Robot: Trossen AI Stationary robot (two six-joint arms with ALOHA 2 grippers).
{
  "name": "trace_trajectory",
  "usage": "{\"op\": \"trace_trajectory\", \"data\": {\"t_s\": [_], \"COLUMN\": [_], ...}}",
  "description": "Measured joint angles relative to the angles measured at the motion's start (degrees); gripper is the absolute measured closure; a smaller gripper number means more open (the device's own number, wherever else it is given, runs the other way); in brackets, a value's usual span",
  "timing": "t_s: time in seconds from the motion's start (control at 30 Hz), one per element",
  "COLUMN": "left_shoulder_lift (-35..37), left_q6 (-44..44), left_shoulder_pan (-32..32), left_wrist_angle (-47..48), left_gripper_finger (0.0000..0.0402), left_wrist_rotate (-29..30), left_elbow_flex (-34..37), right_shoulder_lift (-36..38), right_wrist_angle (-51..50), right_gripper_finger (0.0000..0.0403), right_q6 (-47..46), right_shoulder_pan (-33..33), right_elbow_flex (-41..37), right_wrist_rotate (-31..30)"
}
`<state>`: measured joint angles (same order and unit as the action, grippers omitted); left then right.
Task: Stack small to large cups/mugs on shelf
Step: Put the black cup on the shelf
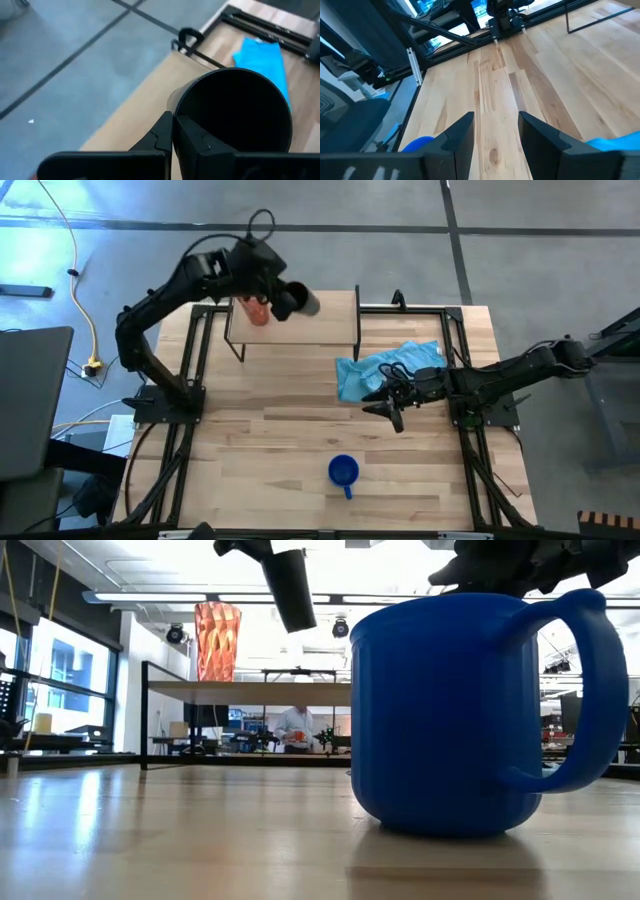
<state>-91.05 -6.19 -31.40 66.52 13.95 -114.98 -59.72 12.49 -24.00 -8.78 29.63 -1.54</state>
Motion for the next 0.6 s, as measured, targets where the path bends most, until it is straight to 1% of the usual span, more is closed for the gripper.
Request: {"op": "trace_trajectory", "data": {"t_s": [0.1, 0.23, 0.43, 0.6], "left_shoulder_lift": [-0.64, -3.83, -11.74, -13.80], "left_q6": [1.45, 2.12, 3.46, 4.02], "left_shoulder_pan": [-2.16, -4.82, -7.03, -8.36], "left_wrist_angle": [-0.54, 2.70, 12.81, 14.54], "left_gripper_finger": [0.0401, 0.0401, 0.0401, 0.0401], "left_wrist_rotate": [-0.87, -1.96, -2.76, -4.70], "left_elbow_flex": [-2.38, -8.07, -19.76, -18.42], "right_shoulder_lift": [0.00, 0.00, 0.00, 0.00], "right_wrist_angle": [0.00, 0.00, 0.02, 0.02], "right_gripper_finger": [0.0258, 0.0258, 0.0258, 0.0258], "right_q6": [-0.01, 0.01, 0.38, 0.43], "right_shoulder_pan": [0.00, 0.00, 0.15, 0.15], "right_elbow_flex": [0.00, 0.00, 0.00, 0.00], "right_wrist_rotate": [-0.87, -1.95, -1.95, -1.97]}}
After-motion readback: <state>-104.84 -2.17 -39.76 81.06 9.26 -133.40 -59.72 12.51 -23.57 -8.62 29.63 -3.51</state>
